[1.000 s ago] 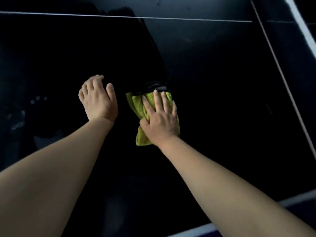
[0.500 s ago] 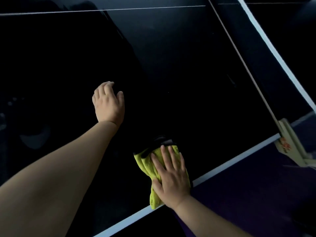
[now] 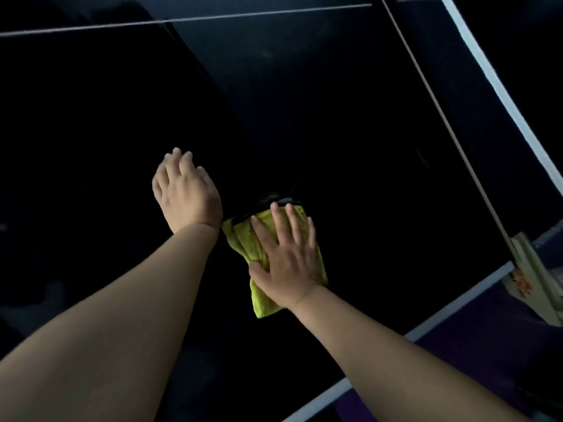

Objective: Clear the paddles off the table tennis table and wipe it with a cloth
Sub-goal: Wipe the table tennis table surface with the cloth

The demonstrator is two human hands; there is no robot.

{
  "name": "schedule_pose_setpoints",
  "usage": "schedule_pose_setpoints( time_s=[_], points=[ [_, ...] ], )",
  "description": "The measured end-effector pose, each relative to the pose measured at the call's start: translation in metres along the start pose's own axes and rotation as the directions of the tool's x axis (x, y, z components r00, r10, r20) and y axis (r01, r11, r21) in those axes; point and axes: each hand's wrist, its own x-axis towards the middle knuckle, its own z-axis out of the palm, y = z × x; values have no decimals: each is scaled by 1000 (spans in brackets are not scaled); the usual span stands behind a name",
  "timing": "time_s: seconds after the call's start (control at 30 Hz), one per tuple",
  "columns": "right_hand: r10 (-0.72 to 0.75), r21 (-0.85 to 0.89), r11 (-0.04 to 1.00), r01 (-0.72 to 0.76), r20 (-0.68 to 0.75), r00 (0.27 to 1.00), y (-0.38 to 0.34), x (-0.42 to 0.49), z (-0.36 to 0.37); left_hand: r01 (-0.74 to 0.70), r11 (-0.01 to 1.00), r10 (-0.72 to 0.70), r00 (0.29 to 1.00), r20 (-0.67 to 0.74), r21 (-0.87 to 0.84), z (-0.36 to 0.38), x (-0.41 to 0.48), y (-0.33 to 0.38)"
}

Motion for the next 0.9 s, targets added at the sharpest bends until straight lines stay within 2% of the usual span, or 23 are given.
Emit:
schedule_pose_setpoints(
  time_s=[0.2,0.5,0.77,0.9],
  points=[
    [-12,3,1000,13,-42,999,8,114,-35,22,1000,-22,1000,-17,13,2,7,3],
    [-42,0,999,42,-112,993,0,279,-85,60,965,-67,998,21,255,8,17,7],
    [-77,41,996,83,-136,988,-18,391,-120,71,959,-66,997,-29,273,13,20,5],
    [-119,60,990,127,-127,985,-21,415,-131,75,957,-68,997,-35,280,14,19,5]
  ],
)
